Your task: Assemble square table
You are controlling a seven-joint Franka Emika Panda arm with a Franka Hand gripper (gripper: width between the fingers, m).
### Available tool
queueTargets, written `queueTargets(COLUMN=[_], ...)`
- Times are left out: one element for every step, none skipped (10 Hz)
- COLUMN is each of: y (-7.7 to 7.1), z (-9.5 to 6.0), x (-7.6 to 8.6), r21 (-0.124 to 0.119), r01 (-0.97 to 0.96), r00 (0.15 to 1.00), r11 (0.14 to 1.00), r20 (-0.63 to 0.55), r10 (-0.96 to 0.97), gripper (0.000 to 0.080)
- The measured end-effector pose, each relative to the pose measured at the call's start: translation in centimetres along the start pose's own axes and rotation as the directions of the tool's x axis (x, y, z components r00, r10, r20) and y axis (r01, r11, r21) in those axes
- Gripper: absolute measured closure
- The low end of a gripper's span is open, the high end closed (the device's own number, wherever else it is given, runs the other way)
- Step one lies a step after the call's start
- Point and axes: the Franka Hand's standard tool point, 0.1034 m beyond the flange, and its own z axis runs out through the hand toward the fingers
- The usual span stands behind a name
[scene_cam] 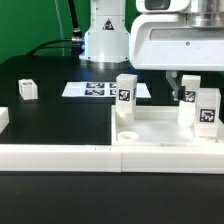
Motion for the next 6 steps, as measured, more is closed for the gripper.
queueTargets(y=[-0.01,-0.01,0.0,0.01,-0.04,-0.08], z=[-0.01,0.0,0.0,0.03,0.08,0.08], x=[0.01,0.0,0.0,-0.01,0.1,0.16], r21=[0.0,0.0,0.0,0.0,0.011,0.031], r01=[-0.065,-0.146,-0.224,-0.268,-0.411,-0.568], r00=[0.998,0.989,0.975,0.963,0.911,0.822], r11=[0.998,0.989,0.975,0.963,0.912,0.823], r20=[0.0,0.0,0.0,0.0,-0.017,-0.031], r10=[0.065,0.146,0.224,0.268,0.411,0.568], gripper=[0.0441,0.0511,0.0511,0.0511,0.0511,0.0511])
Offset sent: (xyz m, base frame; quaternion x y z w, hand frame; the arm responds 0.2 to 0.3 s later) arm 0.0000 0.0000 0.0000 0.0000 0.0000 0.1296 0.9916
